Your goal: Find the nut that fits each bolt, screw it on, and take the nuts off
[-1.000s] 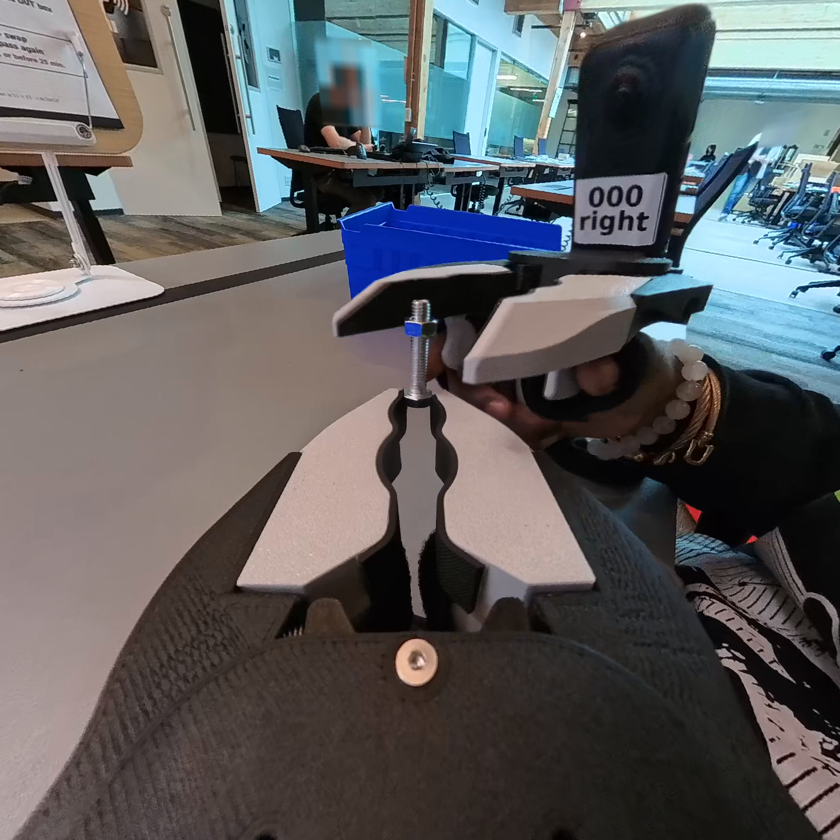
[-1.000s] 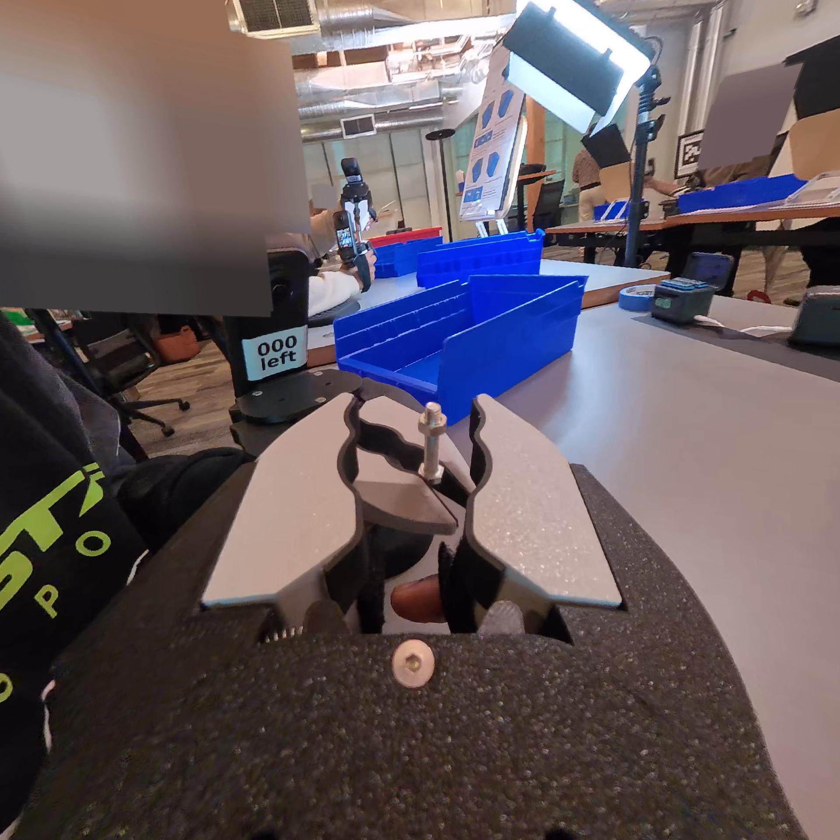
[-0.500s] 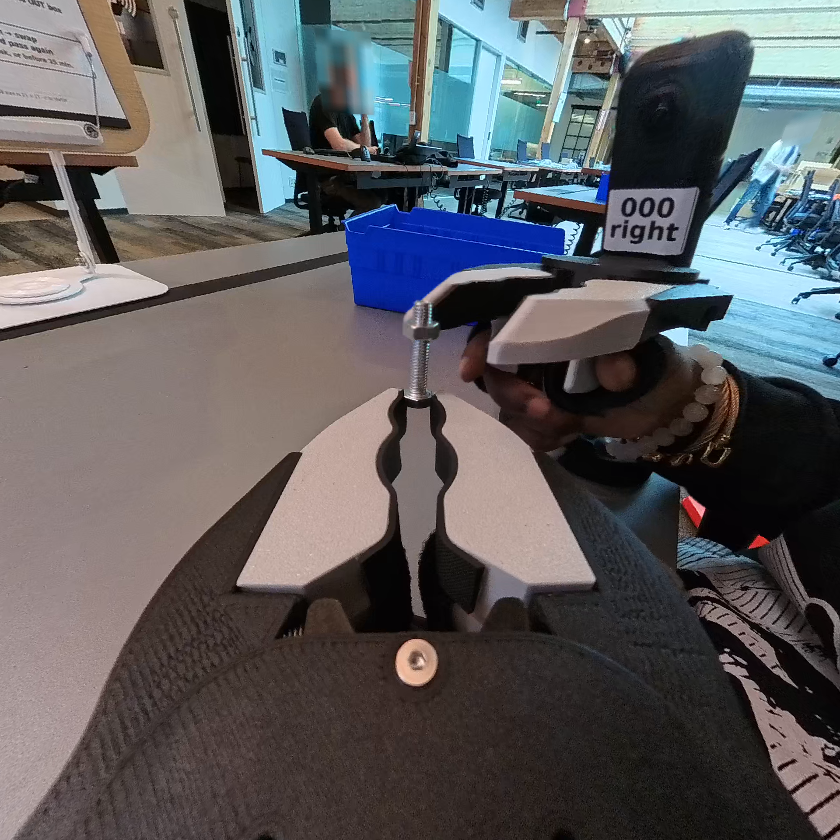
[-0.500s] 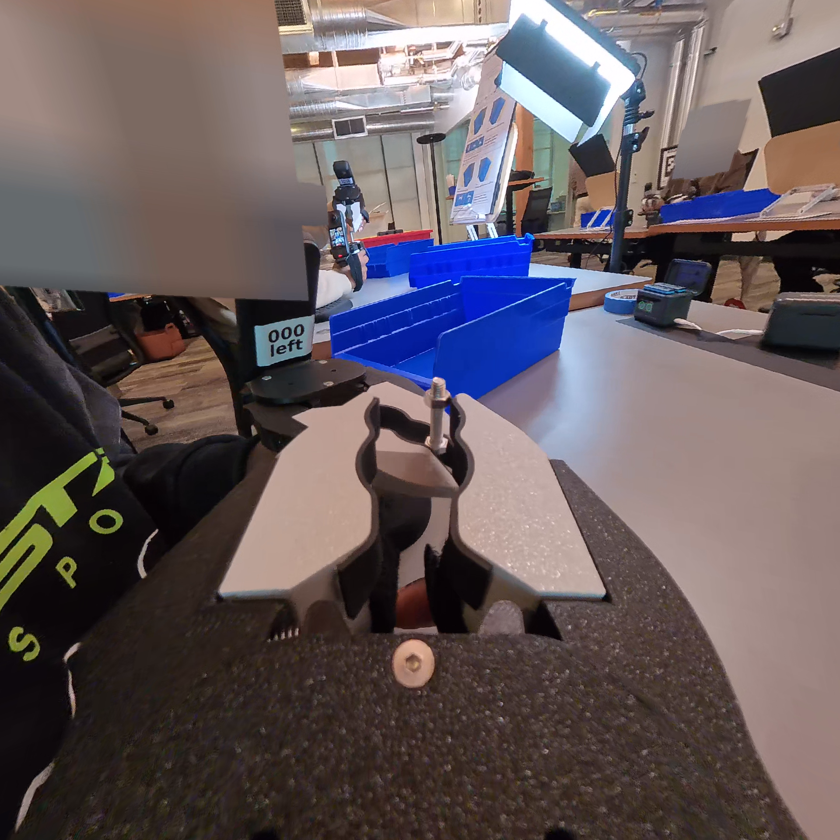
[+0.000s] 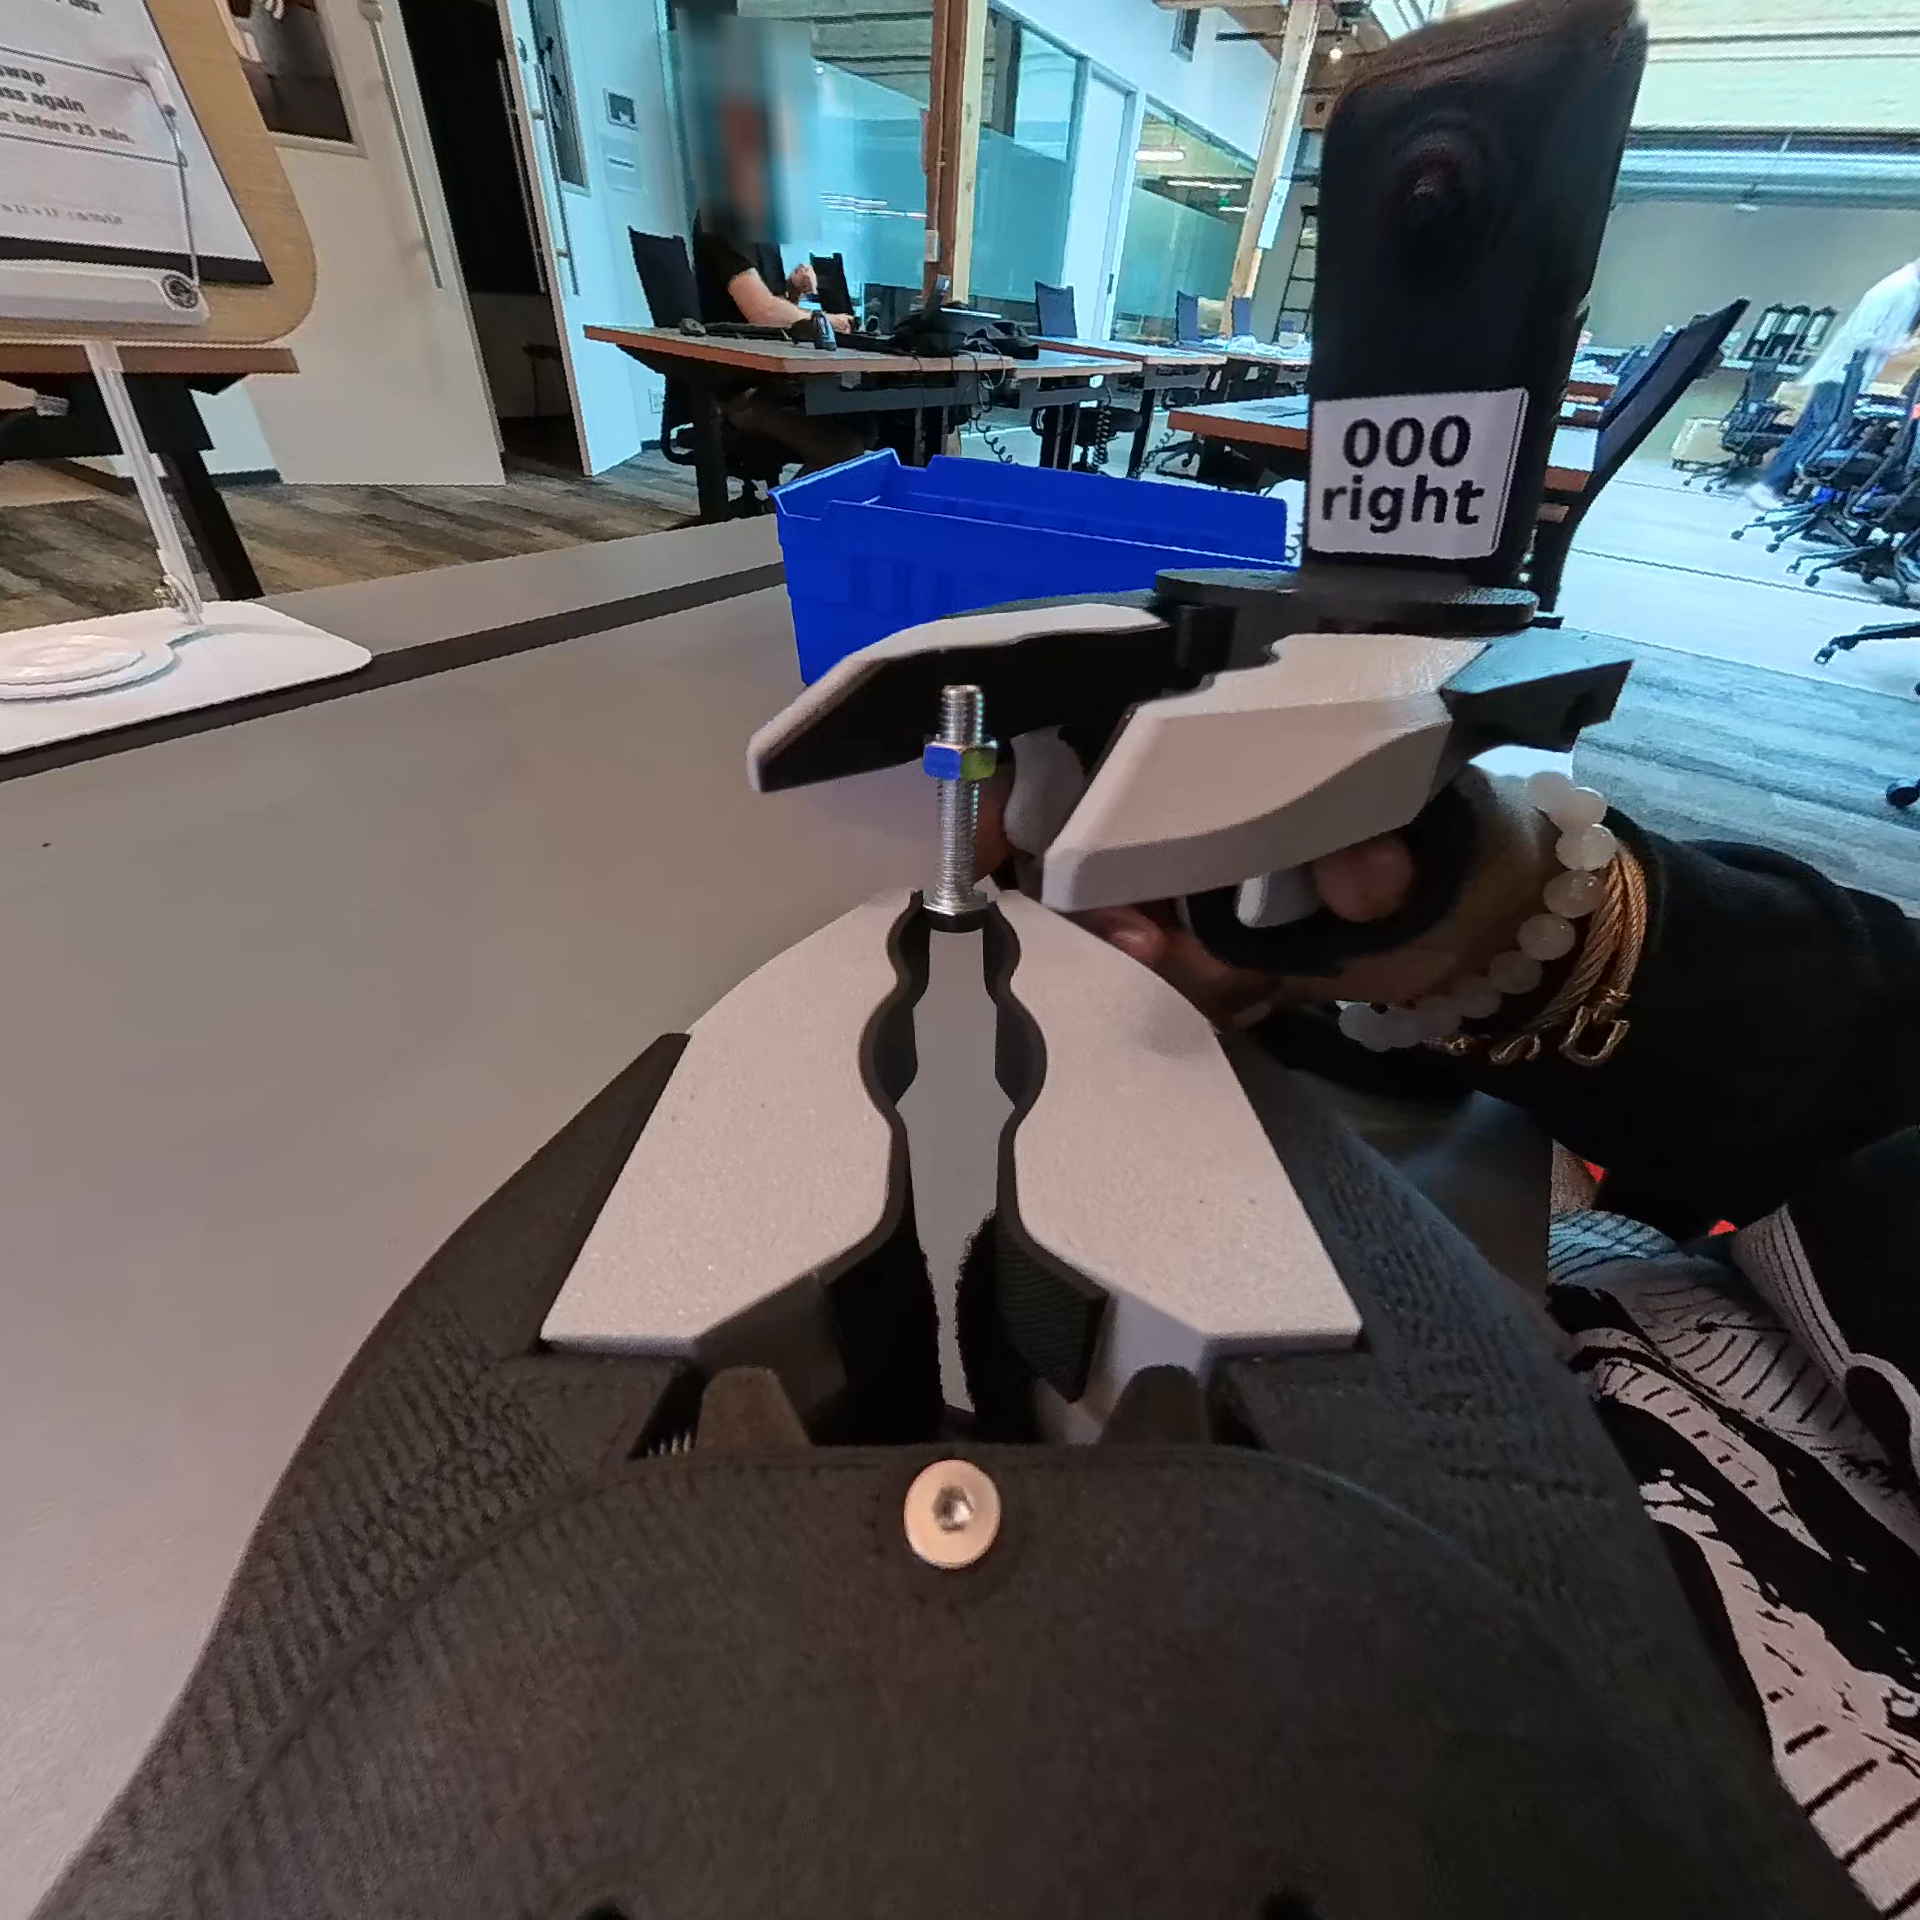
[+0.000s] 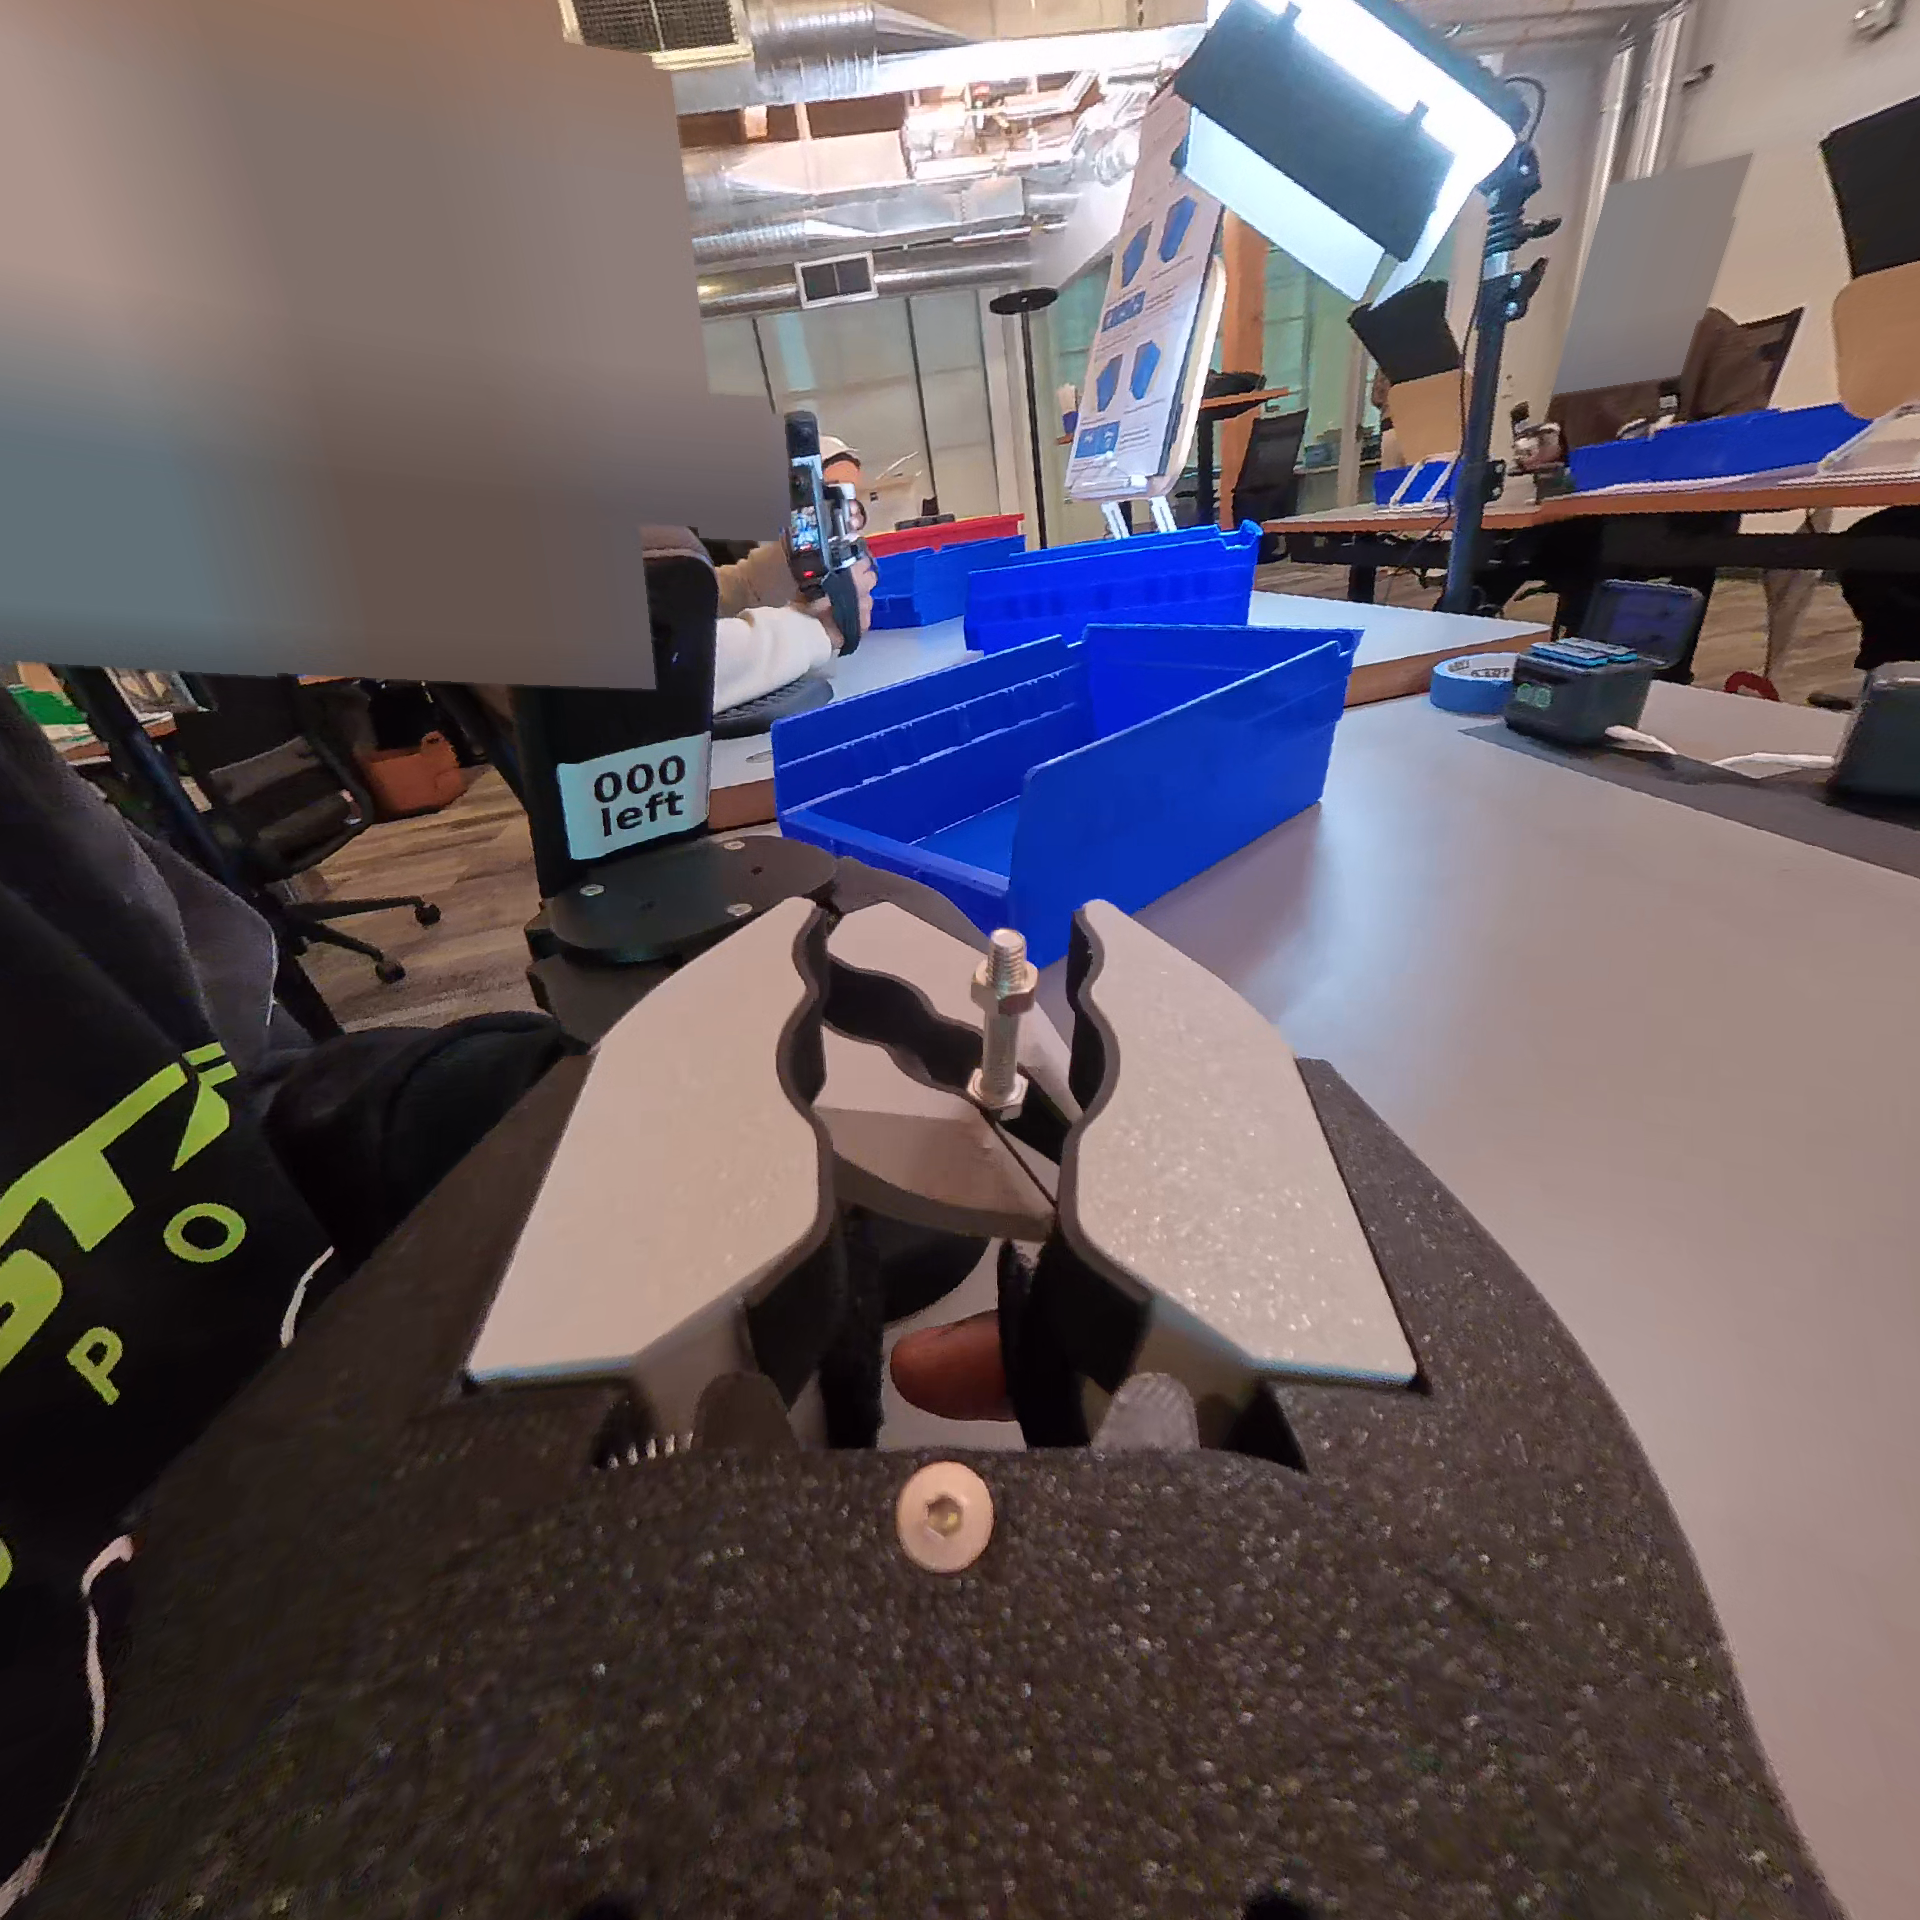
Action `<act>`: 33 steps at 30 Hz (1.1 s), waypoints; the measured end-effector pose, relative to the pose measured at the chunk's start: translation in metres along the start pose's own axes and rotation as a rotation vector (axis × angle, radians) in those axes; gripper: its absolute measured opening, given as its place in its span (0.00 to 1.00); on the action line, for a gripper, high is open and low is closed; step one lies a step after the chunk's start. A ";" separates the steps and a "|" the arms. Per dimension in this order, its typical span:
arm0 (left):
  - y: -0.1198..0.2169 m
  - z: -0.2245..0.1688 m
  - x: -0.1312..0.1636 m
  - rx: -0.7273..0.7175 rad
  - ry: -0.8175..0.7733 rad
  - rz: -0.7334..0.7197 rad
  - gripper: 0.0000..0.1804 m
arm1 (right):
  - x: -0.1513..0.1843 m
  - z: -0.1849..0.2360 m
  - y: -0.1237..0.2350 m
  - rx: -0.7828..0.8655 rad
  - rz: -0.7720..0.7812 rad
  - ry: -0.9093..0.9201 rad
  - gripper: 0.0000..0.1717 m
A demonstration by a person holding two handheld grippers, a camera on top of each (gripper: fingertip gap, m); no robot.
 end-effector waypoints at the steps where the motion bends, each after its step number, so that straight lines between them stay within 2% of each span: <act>1: 0.000 0.000 0.000 0.000 0.000 0.001 0.06 | 0.000 0.001 -0.001 -0.006 0.002 0.002 0.26; 9: 0.001 0.002 -0.001 -0.009 0.011 -0.012 0.06 | 0.000 -0.002 0.012 0.024 -0.013 0.004 0.19; 15: 0.002 0.003 -0.001 -0.011 0.020 -0.018 0.06 | -0.002 -0.005 0.029 0.043 -0.032 -0.009 0.10; 17: 0.002 0.002 -0.001 -0.010 0.016 -0.015 0.06 | -0.004 -0.009 0.031 0.065 -0.046 -0.016 0.10; 23: 0.001 0.001 -0.001 -0.006 0.005 -0.008 0.05 | -0.001 -0.008 0.013 0.046 -0.027 -0.023 0.23; 28: 0.000 0.000 0.000 -0.001 0.002 0.001 0.06 | 0.001 -0.001 0.003 0.007 -0.005 0.003 0.23; 33: 0.001 0.002 0.000 -0.006 0.013 -0.007 0.06 | -0.001 -0.002 0.009 0.020 -0.018 0.003 0.19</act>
Point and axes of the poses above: each gripper's, where its closed fingertips meet, y back along the fingers, x out of its underside, z = x × y across the jaws, the point moved 2 cm from there along y, back along the fingers, and after that the axes turned 10 degrees about x, right-handed, at the moved point
